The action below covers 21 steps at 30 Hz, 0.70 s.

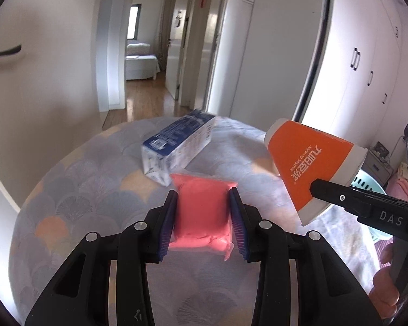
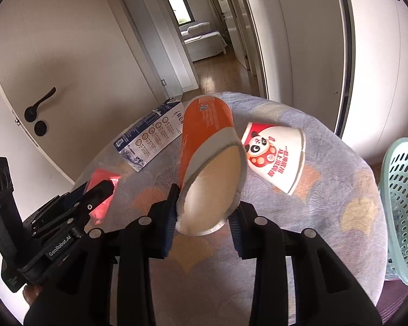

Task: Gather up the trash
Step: 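Carry the pink packet and orange cup to the green basket and release both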

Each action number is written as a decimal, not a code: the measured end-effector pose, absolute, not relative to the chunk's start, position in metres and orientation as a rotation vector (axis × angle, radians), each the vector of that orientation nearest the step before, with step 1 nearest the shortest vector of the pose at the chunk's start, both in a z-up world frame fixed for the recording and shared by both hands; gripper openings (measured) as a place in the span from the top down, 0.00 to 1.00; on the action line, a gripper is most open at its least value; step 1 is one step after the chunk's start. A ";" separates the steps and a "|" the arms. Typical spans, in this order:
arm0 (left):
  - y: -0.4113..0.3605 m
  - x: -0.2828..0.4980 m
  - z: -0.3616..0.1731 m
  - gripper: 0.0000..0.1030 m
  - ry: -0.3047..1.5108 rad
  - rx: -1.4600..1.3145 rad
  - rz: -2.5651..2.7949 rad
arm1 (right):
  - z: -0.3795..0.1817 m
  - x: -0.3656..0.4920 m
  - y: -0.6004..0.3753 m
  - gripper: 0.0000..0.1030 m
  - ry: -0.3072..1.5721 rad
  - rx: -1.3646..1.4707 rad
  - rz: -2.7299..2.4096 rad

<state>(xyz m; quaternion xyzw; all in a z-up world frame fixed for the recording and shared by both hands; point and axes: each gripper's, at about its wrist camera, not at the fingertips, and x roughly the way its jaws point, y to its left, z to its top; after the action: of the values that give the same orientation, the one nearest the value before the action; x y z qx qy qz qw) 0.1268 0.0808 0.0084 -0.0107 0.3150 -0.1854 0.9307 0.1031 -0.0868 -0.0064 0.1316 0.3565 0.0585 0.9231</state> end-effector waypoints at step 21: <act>-0.132 0.087 0.040 0.64 0.596 0.112 -0.751 | 0.021 -0.003 -0.284 0.70 0.594 0.437 -0.247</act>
<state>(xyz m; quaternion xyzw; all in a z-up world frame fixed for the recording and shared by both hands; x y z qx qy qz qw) 0.0874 -0.1315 0.0405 0.0536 0.2867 -0.3610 0.8858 -0.0028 -0.2840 0.0215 0.2132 0.2895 -0.1204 0.9253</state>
